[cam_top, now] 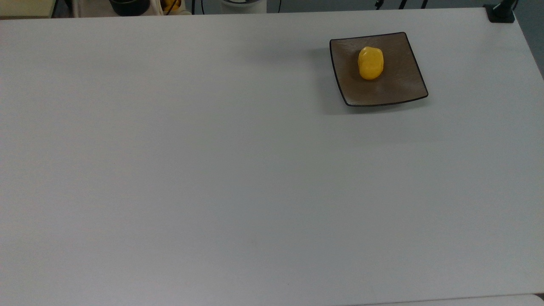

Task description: Put potatoes on a ceramic plate

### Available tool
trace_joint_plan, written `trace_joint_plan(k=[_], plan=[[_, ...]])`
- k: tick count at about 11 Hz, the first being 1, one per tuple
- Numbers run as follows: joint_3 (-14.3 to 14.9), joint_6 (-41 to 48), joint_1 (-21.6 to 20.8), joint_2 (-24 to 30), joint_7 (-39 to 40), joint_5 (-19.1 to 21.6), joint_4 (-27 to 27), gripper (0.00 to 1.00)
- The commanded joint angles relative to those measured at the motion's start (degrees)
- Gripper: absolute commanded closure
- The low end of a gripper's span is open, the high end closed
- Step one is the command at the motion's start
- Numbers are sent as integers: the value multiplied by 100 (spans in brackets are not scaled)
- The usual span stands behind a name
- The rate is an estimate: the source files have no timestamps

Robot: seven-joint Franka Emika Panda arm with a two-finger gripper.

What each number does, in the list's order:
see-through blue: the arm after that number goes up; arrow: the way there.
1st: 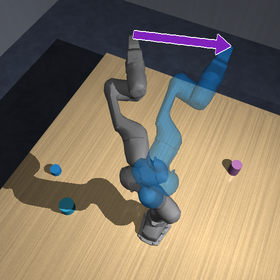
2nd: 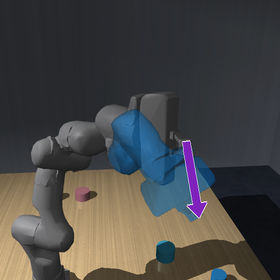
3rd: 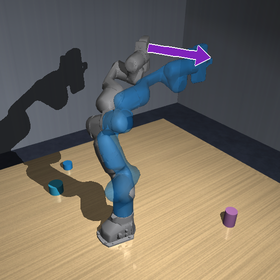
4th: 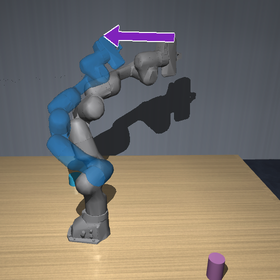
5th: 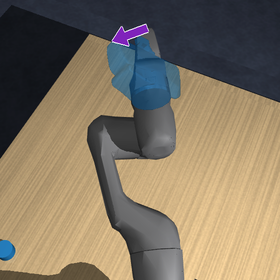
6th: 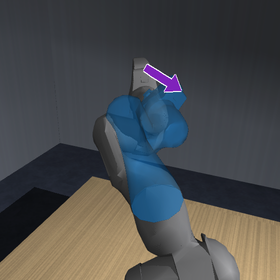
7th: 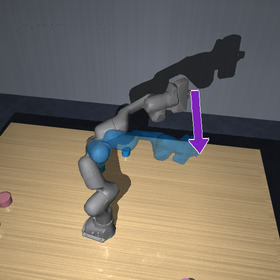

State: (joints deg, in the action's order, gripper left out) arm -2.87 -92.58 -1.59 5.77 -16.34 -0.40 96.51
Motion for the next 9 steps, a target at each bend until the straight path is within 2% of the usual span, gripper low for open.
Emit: trace_joint_plan(k=[1, 4, 6, 9], plan=[[58, -144, 272, 29, 1348, 249, -36, 0], [58, -708, 308, -146, 1835, 313, 34, 0], [41, -717, 361, -383, 2064, 260, -62, 0], [58, -726, 308, -463, 2187, 312, -98, 0]])
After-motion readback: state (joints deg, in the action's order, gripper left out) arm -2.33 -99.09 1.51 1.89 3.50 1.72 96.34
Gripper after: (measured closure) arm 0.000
